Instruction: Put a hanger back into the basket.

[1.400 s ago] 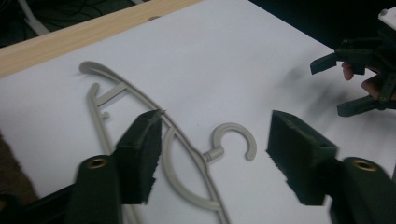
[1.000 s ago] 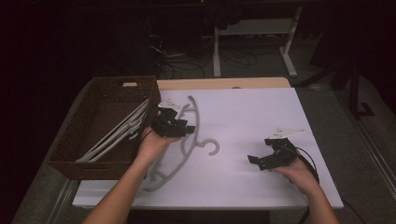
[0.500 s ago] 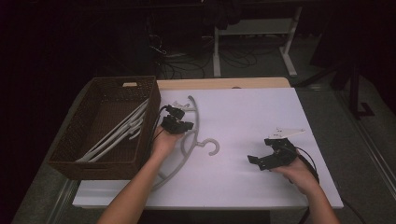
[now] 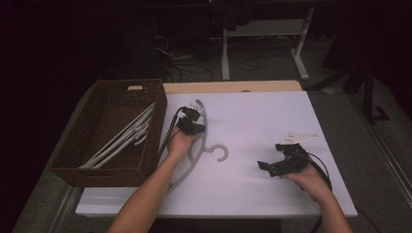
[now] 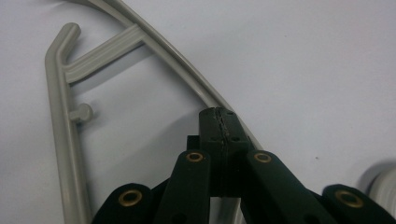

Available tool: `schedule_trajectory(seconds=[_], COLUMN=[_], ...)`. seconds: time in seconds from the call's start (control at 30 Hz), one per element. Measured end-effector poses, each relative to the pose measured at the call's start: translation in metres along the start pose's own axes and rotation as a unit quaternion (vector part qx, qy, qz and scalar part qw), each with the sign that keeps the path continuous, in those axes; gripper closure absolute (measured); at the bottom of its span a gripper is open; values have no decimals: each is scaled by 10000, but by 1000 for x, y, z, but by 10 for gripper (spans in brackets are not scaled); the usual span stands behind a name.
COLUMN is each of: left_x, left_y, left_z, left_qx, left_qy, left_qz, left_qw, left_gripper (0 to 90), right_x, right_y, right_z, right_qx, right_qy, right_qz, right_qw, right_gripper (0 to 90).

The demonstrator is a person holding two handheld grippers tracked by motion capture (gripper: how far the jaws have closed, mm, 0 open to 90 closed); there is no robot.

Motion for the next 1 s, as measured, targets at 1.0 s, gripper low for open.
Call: schedule_trajectory(seconds=[1.0], left_x=[19], left_y=[53], left_z=[-119], left_qx=[-1615], left_qy=[897], left_qz=[304], left_qw=[9823], left_gripper=[900], right_x=[1], right_y=[-3], right_z=[0], right_qx=[26], right_qy=[-46], right_qz=[-53], right_qw=[10000], right_gripper=[0])
Point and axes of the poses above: each handheld gripper's, and its own axes: y roughly forward along the jaws, x roughly out of its top, z roughly to its left, the point moved 4 cm from there along y, roughly forward along the jaws, and after that the axes turned 11 degrees about -x, right-handed, at the moved point
